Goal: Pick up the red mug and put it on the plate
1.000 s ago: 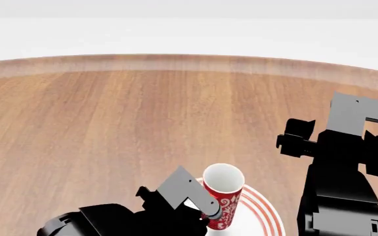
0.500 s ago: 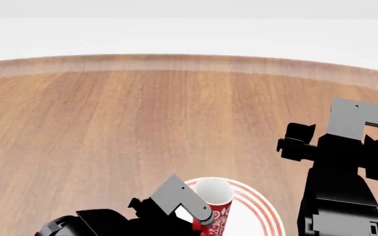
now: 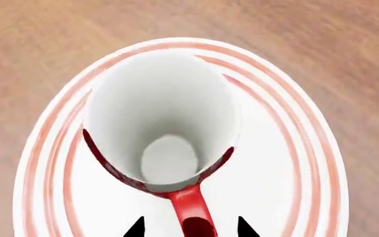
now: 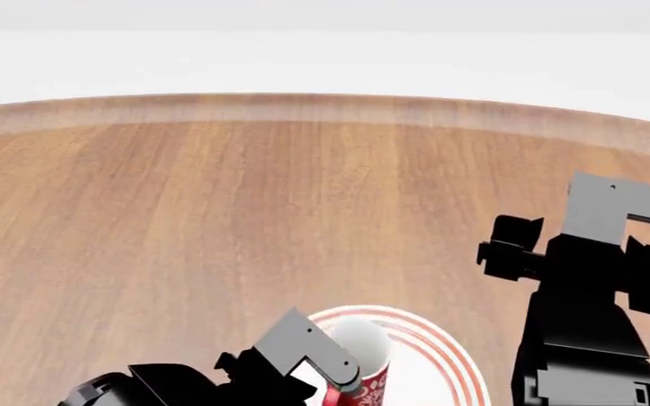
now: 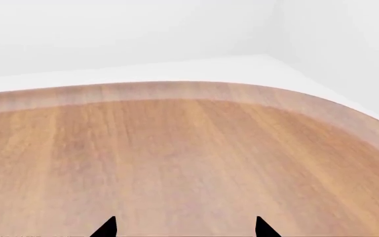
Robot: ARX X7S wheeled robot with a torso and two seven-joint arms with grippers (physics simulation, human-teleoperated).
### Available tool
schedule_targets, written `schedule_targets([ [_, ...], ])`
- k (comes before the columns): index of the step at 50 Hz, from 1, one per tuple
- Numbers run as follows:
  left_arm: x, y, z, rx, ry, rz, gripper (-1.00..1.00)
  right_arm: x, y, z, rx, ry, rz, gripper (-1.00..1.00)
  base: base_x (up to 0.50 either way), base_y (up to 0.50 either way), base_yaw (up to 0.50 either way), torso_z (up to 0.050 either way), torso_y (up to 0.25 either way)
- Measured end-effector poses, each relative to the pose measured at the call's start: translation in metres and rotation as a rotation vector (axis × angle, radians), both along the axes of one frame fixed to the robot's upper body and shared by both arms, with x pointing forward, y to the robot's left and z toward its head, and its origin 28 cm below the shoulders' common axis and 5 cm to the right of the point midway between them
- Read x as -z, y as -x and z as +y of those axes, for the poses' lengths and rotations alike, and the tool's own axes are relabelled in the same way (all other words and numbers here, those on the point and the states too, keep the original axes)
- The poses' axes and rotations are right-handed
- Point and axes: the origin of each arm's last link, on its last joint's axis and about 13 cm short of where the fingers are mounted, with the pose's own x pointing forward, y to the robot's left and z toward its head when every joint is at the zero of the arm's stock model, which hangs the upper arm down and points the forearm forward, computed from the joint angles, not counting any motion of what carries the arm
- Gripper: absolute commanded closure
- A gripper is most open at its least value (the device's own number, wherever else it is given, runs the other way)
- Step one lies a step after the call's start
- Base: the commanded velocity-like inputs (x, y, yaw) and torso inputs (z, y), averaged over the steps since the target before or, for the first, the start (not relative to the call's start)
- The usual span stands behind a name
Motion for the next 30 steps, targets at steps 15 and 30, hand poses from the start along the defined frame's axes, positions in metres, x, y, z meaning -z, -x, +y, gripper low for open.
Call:
schedule_targets([
  [15,0.0038,0.0020,0.0019,0.007,-0.012,0.021,-1.00,0.0017,-0.0009,0.0009,-0.002,-0.002,0.003,-1.00,0.00,0.00,0.00,0.000,0.000],
  [30,-0.0037,-0.0023,0.0006,0.055,0.004,0.014,-1.00,0.0025,-0.0027,0.0027,-0.004,-0.001,0.006,-1.00,0.00,0.00,0.00,0.000,0.000],
])
